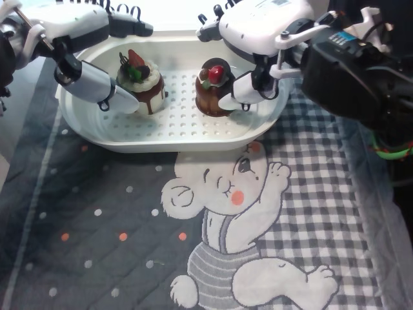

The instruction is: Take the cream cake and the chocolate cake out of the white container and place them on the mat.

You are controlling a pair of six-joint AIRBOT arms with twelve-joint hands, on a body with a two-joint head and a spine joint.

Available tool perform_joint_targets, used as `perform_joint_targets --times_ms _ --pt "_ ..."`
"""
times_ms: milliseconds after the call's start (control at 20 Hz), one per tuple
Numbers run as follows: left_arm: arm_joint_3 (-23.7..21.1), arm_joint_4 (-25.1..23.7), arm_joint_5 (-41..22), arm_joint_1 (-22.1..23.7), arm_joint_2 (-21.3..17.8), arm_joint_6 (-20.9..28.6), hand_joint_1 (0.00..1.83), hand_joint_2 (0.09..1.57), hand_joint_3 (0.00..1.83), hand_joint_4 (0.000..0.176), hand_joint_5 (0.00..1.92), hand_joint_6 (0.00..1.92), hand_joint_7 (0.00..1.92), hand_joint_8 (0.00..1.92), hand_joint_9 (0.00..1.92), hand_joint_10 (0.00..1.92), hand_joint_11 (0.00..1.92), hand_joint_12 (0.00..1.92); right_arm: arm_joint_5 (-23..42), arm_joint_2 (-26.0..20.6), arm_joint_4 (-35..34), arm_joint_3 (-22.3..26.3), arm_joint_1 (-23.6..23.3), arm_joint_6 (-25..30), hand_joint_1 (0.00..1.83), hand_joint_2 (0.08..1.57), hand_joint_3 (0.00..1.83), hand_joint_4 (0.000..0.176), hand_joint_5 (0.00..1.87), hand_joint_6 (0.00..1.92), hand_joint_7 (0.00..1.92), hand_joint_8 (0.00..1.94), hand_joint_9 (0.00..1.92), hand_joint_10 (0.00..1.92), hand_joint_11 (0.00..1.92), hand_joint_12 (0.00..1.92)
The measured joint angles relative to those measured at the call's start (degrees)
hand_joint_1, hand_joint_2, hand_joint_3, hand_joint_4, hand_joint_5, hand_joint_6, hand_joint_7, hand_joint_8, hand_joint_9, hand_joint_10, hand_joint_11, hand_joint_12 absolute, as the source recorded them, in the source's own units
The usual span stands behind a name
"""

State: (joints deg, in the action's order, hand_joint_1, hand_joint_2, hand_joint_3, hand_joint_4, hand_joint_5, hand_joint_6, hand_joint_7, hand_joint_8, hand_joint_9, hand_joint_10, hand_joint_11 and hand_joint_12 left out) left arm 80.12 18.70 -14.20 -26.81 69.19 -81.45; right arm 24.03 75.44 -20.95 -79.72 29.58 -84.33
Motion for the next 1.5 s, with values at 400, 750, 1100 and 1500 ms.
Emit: perform_joint_targets --times_ms 400,750,1100,1500 --pt "1.2 0.22 2.45 -0.74 1.49 0.0 0.83 0.84 0.0 0.0 0.35 0.01 0.39 0.01 0.42 0.07 0.0 1.33 -2.71 1.99 -0.04 -1.05 0.0 0.0 0.93 0.85 0.0 0.0 0.53 0.01 0.61 0.01 0.67 0.05 0.19 1.46" --pt "2.73 0.63 2.14 -0.96 2.97 0.31 1.45 1.16 0.0 0.0 0.76 1.15 0.86 1.03 0.88 1.16 0.63 1.6 -2.84 2.29 -0.02 -1.03 -0.04 0.24 1.36 1.15 0.0 0.0 1.05 0.62 0.84 1.24 0.8 1.52 0.66 1.78" --pt "3.52 1.51 2.43 -1.42 3.45 0.42 1.34 1.22 0.0 0.0 0.63 1.32 0.78 1.3 0.8 1.45 0.69 1.33 -2.82 2.4 -0.07 -1.05 -0.02 0.44 1.37 1.14 0.0 0.0 0.98 0.93 0.88 1.05 0.83 1.42 0.63 1.58" --pt "-0.33 1.64 -3.19 -1.27 0.26 2.16 1.35 1.21 0.0 0.0 0.69 1.2 0.8 1.27 0.78 1.52 0.59 1.57 3.1 -2.86 0.94 4.59 -0.02 0.17 1.37 1.13 0.0 0.0 0.94 0.91 0.95 1.04 0.86 1.37 0.57 1.58"
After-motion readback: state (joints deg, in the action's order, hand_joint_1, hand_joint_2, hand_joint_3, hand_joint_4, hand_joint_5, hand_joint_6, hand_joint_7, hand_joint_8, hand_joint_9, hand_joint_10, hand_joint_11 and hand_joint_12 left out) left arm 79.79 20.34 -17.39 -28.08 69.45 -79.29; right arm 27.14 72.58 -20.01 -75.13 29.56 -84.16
